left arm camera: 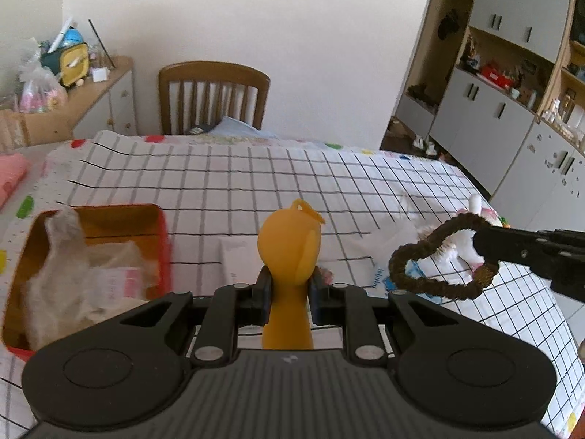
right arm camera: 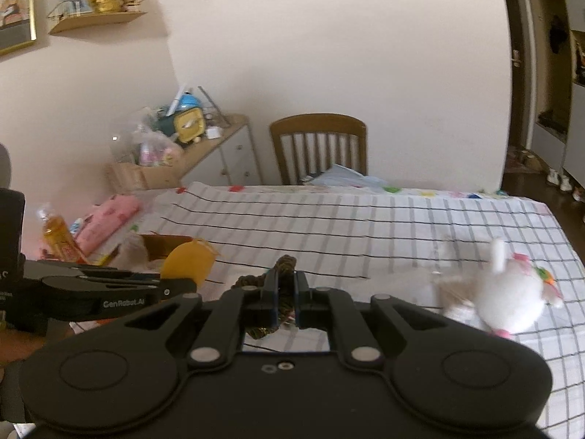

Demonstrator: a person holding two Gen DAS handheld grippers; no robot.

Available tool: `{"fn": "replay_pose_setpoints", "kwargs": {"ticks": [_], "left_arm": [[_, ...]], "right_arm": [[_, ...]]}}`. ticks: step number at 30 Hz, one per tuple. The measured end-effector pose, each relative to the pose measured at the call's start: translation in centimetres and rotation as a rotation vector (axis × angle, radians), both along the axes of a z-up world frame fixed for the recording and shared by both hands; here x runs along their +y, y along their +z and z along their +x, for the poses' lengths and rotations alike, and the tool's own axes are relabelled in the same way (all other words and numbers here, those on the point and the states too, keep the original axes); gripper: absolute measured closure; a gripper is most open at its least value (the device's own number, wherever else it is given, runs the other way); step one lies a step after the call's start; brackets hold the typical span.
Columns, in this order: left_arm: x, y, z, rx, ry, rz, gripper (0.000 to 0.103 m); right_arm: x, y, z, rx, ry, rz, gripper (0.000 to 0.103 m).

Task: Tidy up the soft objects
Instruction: 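Lift the duck and bracelet and carry both tools over the red tin box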

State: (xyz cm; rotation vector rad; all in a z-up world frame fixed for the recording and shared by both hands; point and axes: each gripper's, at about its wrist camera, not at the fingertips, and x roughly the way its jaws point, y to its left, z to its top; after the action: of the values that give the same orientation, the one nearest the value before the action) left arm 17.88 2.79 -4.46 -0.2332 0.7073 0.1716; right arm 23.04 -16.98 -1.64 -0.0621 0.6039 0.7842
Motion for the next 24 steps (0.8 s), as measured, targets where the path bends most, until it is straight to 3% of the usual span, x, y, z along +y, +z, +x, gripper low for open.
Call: {"fn": "replay_pose_setpoints", "kwargs": {"ticks": [10, 24], "left_arm": [[5.5, 1.2, -3.0, -0.01, 0.045, 0.008, 0.084], [14.1, 2.0, -5.0, -0.009, 0.072, 0.049, 0.084]], "right_arm": [[6.7, 1.2, -2.5, -0.016, 0.084, 0.02, 0.096], [14.6, 0.9, -4.4, 0.01, 0.108, 0.021, 0.096]]}}
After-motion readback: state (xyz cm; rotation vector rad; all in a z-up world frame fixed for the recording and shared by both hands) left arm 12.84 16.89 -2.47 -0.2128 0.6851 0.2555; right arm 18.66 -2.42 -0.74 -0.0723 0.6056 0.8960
